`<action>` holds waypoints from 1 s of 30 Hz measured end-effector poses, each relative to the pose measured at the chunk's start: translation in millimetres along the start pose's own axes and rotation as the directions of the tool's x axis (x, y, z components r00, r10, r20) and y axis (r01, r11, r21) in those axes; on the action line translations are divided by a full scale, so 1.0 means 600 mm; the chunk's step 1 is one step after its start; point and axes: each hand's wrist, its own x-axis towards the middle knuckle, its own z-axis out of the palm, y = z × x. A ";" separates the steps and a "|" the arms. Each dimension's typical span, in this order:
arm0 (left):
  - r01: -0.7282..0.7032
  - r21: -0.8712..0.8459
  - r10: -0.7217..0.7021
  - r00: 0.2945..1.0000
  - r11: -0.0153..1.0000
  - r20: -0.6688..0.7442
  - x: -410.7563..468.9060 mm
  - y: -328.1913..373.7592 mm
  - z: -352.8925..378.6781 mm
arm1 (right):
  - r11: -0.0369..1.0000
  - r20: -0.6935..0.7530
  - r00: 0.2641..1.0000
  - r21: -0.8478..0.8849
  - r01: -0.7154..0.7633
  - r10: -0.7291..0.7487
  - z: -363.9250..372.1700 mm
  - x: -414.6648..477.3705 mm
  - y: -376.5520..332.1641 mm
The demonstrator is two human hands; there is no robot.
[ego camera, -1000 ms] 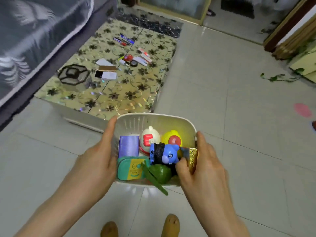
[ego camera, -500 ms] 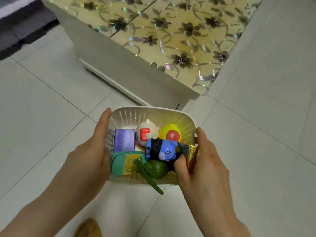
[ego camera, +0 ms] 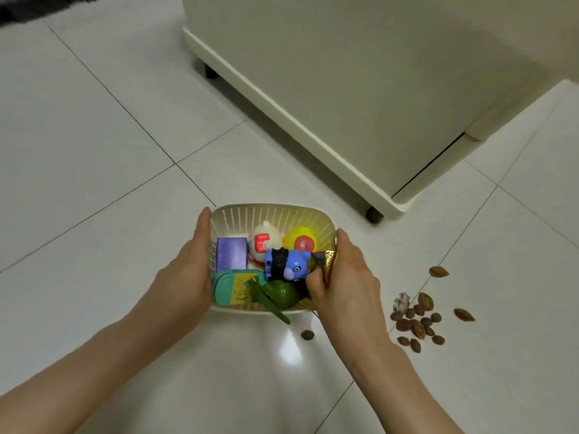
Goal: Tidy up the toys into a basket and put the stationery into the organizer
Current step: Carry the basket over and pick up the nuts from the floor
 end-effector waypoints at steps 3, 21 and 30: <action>-0.004 -0.028 0.005 1.000 1.000 0.028 0.031 -0.057 0.051 | 1.000 0.037 0.999 -0.027 0.009 -0.008 0.065 0.027 0.024; -0.735 0.234 0.737 0.669 0.637 0.096 -0.012 0.049 0.090 | 0.845 0.051 0.858 -0.157 0.512 -0.511 -0.049 -0.037 0.128; -0.701 0.275 0.480 0.672 0.658 0.565 -0.022 -0.001 0.278 | 0.892 0.170 0.915 -0.215 0.398 -0.367 -0.025 -0.176 0.417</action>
